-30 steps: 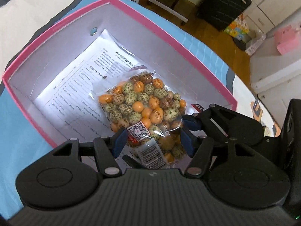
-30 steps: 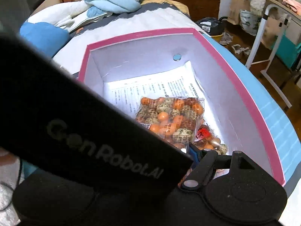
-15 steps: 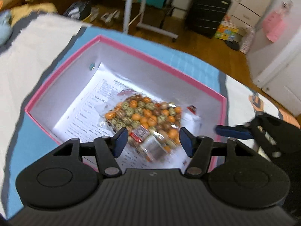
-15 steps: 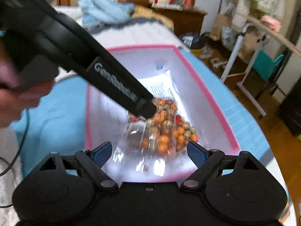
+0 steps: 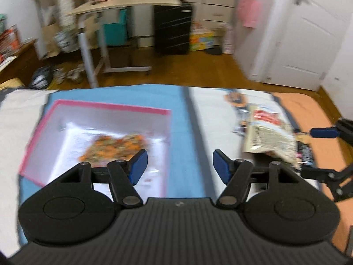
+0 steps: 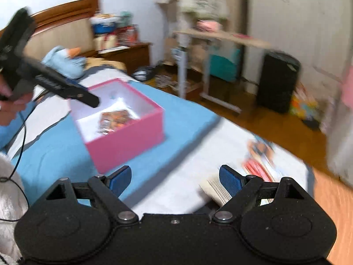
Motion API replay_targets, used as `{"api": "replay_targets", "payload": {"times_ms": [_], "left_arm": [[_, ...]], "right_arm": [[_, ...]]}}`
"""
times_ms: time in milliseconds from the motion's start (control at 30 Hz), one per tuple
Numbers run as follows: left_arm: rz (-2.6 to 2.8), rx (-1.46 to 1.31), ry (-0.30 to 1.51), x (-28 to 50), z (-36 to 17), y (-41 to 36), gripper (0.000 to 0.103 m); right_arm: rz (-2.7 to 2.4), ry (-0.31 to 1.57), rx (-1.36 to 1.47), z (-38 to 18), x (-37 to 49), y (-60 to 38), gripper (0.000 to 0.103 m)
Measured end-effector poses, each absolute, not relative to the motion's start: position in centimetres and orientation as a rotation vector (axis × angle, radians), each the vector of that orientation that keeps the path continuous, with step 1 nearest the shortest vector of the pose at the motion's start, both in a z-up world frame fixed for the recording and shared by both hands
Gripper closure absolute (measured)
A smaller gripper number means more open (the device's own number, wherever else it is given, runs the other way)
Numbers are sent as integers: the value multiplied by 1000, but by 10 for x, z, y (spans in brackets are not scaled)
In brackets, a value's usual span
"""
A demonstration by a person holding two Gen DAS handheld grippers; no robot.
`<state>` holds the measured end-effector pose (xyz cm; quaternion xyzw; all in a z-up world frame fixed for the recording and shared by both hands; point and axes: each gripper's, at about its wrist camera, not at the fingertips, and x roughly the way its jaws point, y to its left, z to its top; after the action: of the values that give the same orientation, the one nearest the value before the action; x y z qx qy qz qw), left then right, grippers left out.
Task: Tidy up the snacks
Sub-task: 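Reach the right gripper to the pile and grasp a dark biscuit pack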
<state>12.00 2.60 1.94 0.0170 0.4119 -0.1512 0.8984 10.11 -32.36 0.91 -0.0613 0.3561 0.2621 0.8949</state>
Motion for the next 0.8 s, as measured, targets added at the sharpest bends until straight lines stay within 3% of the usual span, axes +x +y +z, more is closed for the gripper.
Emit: {"api": "replay_targets", "payload": {"times_ms": [467, 600, 800], "left_arm": [[-499, 187, 889, 123, -73, -109, 34], [-542, 188, 880, 123, -99, -137, 29], [-500, 185, 901, 136, -132, -165, 25]], "right_arm": [[256, 877, -133, -69, 90, -399, 13], [158, 870, -139, -88, 101, -423, 14], [120, 900, -20, -117, 126, -448, 24]]}}
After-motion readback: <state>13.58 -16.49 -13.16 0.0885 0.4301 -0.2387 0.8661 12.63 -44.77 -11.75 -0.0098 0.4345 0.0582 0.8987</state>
